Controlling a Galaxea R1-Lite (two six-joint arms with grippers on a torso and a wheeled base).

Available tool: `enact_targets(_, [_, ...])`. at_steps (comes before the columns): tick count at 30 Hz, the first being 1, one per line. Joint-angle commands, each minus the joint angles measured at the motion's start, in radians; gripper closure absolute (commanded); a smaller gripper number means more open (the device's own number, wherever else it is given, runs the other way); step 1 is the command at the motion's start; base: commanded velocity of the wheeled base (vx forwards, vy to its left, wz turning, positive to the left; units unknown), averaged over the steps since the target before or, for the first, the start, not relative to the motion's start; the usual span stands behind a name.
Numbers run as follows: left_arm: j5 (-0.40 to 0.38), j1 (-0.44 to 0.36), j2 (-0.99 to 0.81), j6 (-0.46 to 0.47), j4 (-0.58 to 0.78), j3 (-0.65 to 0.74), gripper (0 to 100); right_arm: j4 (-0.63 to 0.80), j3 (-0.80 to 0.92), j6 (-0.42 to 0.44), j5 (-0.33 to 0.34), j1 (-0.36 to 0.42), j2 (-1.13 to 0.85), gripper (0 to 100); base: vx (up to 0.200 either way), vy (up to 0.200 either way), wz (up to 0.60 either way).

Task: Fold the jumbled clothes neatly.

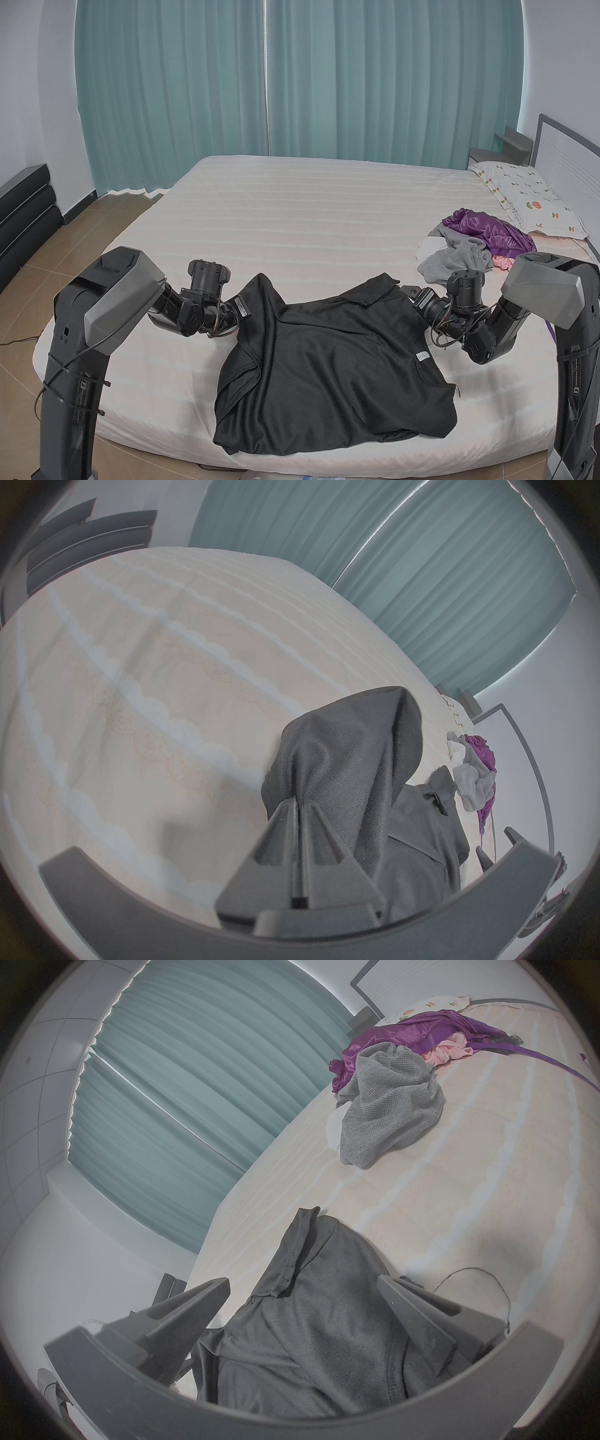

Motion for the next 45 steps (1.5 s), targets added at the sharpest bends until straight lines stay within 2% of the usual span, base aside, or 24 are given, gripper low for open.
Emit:
enact_targets(1, [0.052, 0.010, -0.005, -0.002, -0.006, -0.017, 100, 0.000, -0.001, 0.000, 0.000, 0.000, 0.003, 0, 0.000, 0.000, 0.00])
enact_targets(5, [0.117, 0.038, -0.037, 0.011, -0.012, -0.047, 100, 0.000, -0.002, 0.000, 0.000, -0.001, 0.003, 0, 0.000, 0.000, 0.00])
enact_targets(13, [0.131, 0.096, -0.113, 0.029, -0.014, -0.093, 100, 0.000, -0.013, 0.000, 0.000, -0.003, 0.014, 0, 0.000, 0.000, 0.00])
enact_targets(18, [0.186, 0.131, -0.100, 0.067, -0.063, -0.139, 100, 0.000, -0.021, -0.002, -0.001, -0.007, 0.016, 0, 0.000, 0.000, 0.00])
enact_targets(32, [0.196, 0.145, -0.007, 0.055, -0.066, -0.197, 100, 0.001, -0.084, -0.005, -0.012, -0.020, 0.043, 0, 0.000, 0.000, 0.00])
enact_targets(33, [0.196, 0.145, -0.004, 0.047, -0.067, -0.198, 0, 0.003, -0.087, -0.006, -0.014, -0.020, 0.043, 0, 0.000, 0.000, 0.00])
enact_targets(38, [0.193, 0.142, -0.010, 0.001, -0.058, -0.180, 0, 0.027, -0.133, -0.010, -0.010, -0.027, 0.043, 0, 0.000, 0.000, 0.00])
enact_targets(45, [0.152, 0.159, -0.119, -0.032, -0.057, -0.028, 0, 0.119, -0.219, -0.066, -0.001, -0.020, 0.072, 0, 0.000, 0.000, 0.00])
